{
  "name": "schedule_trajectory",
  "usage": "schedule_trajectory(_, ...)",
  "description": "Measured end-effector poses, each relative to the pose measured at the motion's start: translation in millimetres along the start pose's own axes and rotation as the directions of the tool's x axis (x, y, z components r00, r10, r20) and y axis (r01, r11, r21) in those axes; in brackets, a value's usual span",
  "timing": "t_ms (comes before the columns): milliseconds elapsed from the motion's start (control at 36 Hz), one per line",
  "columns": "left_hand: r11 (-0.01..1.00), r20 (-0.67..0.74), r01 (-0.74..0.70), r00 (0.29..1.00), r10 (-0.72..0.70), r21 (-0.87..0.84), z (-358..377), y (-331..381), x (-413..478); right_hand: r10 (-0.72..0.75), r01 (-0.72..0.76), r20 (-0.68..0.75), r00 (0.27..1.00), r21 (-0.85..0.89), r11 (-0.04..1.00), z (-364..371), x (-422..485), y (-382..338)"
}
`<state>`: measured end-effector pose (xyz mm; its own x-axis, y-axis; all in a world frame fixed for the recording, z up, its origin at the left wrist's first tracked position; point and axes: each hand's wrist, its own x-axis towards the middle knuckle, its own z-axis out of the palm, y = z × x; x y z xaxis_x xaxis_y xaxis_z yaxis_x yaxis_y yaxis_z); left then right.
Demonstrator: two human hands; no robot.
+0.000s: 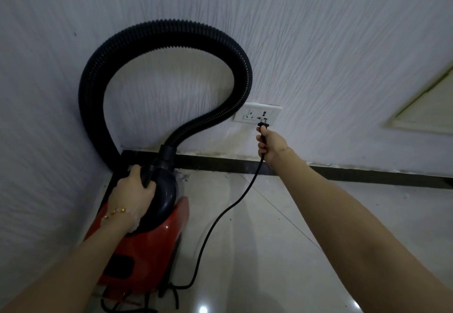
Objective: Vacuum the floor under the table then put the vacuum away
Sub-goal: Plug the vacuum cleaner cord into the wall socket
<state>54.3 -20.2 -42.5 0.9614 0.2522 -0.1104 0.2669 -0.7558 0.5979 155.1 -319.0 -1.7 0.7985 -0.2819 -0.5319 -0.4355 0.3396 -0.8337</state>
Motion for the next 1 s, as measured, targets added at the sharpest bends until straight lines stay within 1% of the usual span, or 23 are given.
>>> schedule_trajectory(139,1.0,-0.019,0.007,1.0,-0.007,0.013,3.6,-0.4,3.1,-0.006,0.009,-0.073,0.997,0.038,0.999,0.4,11.0,-0.8)
schedule_trajectory(278,1.0,-0.018,0.011,1.0,-0.011,0.014,4.5,-0.2,5.5,-0.099,0.098,-0.103,0.99,-0.009,0.995,-1.5,12.8,2.8)
schedule_trajectory(417,1.0,-0.027,0.003,1.0,-0.003,0.014,6.4,-0.9,7.2,-0.188,0.186,-0.081,0.979,-0.032,0.982,-5.3,15.4,2.7)
schedule_trajectory(556,0.999,-0.015,0.018,1.0,-0.017,0.028,7.6,-3.1,8.9,-0.193,0.196,-0.099,0.976,0.026,0.98,-0.8,20.9,5.0)
schedule_trajectory(861,0.999,-0.038,0.005,0.999,-0.003,0.045,6.7,3.8,9.3,-0.206,0.211,-0.135,0.969,0.025,0.977,0.7,24.9,5.4)
schedule_trajectory(1000,0.999,-0.039,0.011,0.999,-0.009,0.051,6.9,4.3,9.8,-0.197,0.2,-0.128,0.972,0.017,0.98,0.4,23.5,4.9)
